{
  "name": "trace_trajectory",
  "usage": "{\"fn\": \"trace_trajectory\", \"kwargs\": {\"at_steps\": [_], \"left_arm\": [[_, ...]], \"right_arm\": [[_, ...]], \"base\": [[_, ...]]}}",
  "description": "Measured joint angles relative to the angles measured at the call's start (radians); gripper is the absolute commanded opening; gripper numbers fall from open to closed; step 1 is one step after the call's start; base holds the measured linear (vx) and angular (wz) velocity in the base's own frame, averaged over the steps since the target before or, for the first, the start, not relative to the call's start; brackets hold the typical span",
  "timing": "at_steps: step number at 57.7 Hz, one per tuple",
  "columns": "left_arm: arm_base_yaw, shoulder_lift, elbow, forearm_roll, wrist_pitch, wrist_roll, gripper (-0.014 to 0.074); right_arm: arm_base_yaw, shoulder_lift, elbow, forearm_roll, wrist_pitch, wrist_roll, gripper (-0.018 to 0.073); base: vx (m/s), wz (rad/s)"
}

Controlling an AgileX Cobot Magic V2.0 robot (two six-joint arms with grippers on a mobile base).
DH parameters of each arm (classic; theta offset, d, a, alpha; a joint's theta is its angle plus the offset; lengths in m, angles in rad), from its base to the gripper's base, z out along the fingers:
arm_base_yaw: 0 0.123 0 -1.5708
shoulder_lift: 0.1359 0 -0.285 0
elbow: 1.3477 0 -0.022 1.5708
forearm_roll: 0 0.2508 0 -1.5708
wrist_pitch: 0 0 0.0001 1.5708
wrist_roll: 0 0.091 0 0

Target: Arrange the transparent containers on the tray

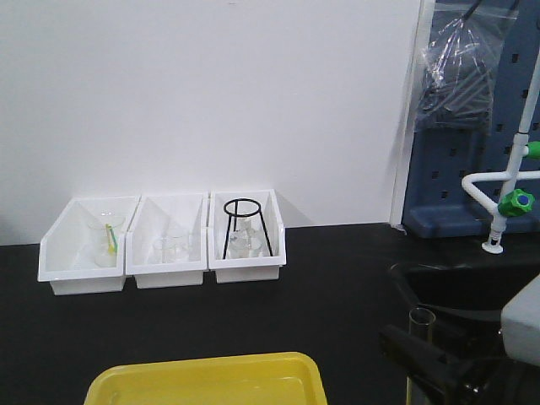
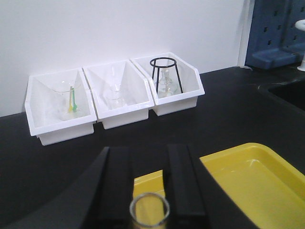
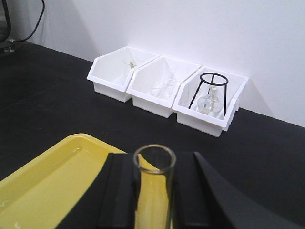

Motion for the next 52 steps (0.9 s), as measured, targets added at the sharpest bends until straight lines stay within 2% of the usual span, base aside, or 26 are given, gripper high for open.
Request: {"fn": "trace_trajectory", "kwargs": {"at_steps": [52], "left_arm": [[0.0,0.0,0.0,0.0,0.0,0.0,-0.0006]], "right_arm": [[0.0,0.0,0.0,0.0,0.0,0.0,-0.0012]], "base": [[0.0,0.0]]}}
